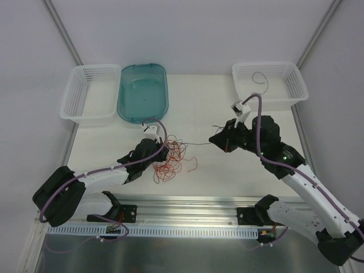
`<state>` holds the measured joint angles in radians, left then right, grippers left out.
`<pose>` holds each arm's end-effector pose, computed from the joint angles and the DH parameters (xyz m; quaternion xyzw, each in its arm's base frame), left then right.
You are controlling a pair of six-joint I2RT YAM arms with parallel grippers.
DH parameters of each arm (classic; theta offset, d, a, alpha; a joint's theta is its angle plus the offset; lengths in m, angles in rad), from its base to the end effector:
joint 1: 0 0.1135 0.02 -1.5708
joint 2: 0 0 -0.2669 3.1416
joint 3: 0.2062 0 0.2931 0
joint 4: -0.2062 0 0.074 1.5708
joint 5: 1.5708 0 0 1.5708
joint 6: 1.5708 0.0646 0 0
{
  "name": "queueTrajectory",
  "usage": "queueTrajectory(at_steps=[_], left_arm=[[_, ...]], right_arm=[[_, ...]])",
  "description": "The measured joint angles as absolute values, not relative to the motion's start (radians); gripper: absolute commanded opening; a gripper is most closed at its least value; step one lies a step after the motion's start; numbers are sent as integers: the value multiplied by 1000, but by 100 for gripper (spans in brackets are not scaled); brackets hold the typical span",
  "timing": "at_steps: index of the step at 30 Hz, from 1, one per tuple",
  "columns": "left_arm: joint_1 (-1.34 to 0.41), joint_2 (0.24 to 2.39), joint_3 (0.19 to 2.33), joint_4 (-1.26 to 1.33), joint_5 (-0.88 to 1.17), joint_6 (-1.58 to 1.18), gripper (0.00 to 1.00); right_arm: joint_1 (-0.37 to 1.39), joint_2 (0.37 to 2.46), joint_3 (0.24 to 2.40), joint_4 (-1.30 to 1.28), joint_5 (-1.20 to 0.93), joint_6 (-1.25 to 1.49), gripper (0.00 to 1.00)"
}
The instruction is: Untangle the cables
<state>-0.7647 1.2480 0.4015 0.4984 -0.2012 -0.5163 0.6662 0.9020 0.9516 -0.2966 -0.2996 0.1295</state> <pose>0.2250 -0.1980 0.1447 0.0437 0.8156 -0.2753 0.5070 0.2002 0.1816 0.3639 -0.2952 0.7278 0.3440 0.5147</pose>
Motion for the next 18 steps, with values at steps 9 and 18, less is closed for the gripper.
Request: queueTrajectory(at_steps=[9,18], left_arm=[[-587,1051,402,182,-291,-590,0],[-498,999,390,6,-364,-618,0]], right_arm=[[453,754,1046,-497,-195,64,1],[276,712,1172,-643,-108,39,1]])
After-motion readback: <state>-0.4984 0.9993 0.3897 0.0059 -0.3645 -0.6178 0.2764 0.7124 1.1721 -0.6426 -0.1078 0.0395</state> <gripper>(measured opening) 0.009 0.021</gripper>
